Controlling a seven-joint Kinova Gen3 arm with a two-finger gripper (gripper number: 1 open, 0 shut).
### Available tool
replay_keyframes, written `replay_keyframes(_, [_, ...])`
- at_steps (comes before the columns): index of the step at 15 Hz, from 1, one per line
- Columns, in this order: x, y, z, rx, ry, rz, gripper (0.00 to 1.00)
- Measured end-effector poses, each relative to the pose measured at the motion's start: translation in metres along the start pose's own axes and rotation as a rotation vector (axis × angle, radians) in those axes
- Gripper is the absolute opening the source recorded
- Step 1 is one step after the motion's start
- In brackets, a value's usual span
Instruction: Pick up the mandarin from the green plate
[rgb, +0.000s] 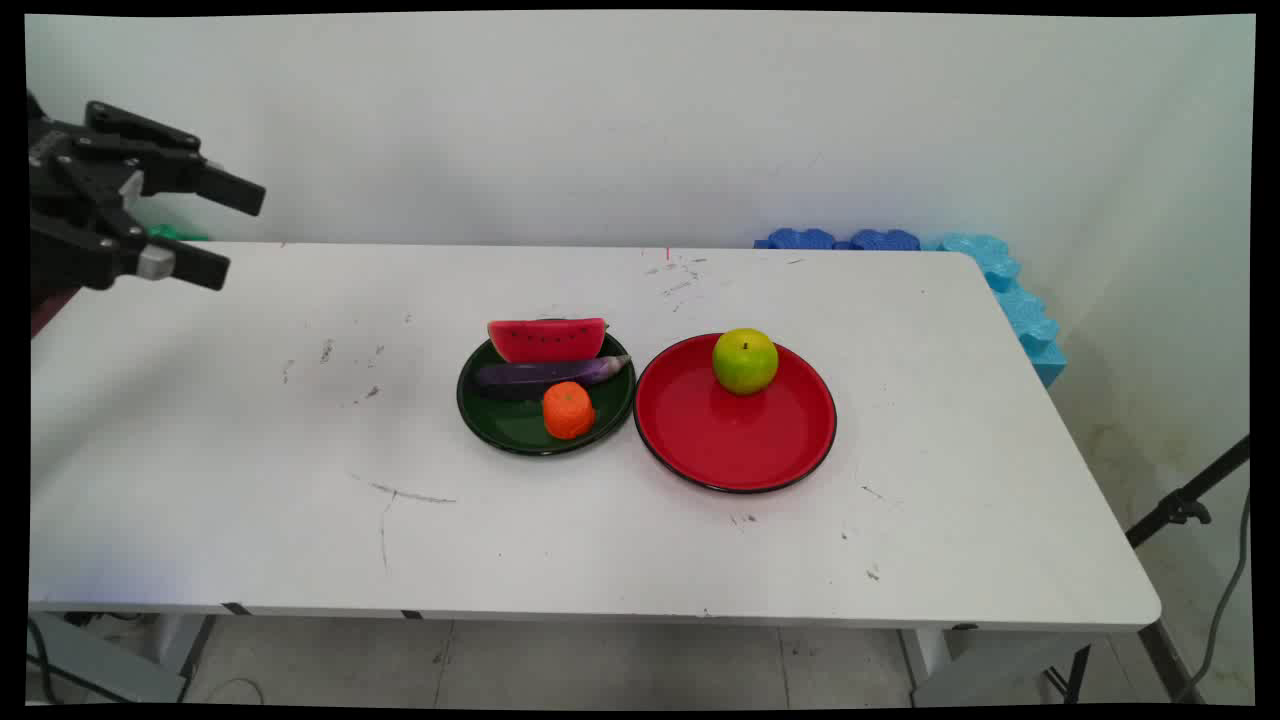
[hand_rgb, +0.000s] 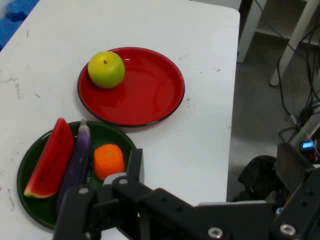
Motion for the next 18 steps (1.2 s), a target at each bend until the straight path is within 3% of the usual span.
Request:
replay_keyframes(3, [0.008,0.002,0.011,0.021,0.001,-0.013,1.0])
replay_keyframes(8, [0.03,-0.002,0.049,0.05,-0.045,-0.015,1.0])
replay_keyframes(12, [0.045,-0.012,0.101,0.093,-0.129,-0.019,1.0])
replay_keyframes(18, [0.036,-0.025,0.17,0.148,-0.264,-0.032,1.0])
